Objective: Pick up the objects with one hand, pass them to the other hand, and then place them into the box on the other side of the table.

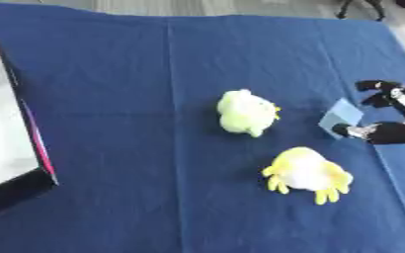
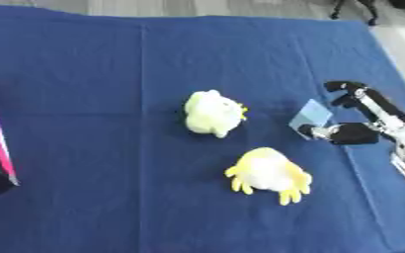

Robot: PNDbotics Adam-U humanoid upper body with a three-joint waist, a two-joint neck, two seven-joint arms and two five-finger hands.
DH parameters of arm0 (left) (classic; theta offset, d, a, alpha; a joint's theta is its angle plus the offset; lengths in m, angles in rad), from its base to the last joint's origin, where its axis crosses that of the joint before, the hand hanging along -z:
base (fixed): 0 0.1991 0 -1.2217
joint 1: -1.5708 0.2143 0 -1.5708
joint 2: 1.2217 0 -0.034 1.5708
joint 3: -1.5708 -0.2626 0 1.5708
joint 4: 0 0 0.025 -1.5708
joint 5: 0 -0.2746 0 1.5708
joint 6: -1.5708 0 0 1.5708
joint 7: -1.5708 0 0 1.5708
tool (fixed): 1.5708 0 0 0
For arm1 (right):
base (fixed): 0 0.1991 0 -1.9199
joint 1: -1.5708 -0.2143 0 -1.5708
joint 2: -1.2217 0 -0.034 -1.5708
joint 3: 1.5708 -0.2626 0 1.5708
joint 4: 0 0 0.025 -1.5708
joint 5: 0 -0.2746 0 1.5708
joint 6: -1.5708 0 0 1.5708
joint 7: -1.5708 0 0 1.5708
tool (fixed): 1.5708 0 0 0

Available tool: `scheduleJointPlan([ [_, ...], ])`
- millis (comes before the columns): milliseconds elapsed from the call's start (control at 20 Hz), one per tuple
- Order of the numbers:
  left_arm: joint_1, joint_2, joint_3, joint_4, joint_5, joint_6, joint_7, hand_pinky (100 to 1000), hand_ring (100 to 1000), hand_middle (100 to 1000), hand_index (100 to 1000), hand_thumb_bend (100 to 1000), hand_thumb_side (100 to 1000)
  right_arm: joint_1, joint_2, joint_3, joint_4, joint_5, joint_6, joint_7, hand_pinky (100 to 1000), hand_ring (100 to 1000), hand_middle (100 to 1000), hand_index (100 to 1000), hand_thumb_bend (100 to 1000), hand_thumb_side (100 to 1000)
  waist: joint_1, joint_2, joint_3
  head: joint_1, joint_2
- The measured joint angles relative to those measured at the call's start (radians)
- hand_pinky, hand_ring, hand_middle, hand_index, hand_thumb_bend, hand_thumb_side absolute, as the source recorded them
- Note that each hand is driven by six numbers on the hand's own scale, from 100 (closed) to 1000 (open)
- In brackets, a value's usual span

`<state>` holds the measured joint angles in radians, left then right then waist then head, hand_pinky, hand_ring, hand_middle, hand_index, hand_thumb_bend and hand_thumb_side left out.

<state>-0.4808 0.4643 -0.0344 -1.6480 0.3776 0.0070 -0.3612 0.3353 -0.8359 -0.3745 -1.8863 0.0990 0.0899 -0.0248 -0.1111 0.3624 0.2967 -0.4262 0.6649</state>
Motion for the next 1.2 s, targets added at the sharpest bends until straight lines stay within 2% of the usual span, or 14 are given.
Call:
scheduleJointPlan([
  [600, -0.002, 0.000, 0.000, -0.001, -0.005, 0.000, 0.000, 1000, 761, 743, 748, 102, 866, 0.000, 0.023, -0.002, 0.012, 0.024, 0.013, -0.009, 813, 782, 856, 904, 615, 424, 0.000, 0.025, 0.012, -0.015, -0.017],
  [1200, -0.003, 0.000, -0.001, -0.006, -0.010, -0.005, 0.000, 1000, 761, 741, 743, 102, 875, 0.000, 0.039, -0.008, 0.038, 0.029, 0.033, -0.041, 811, 779, 854, 906, 585, 420, 0.004, 0.035, 0.013, -0.023, -0.027],
])
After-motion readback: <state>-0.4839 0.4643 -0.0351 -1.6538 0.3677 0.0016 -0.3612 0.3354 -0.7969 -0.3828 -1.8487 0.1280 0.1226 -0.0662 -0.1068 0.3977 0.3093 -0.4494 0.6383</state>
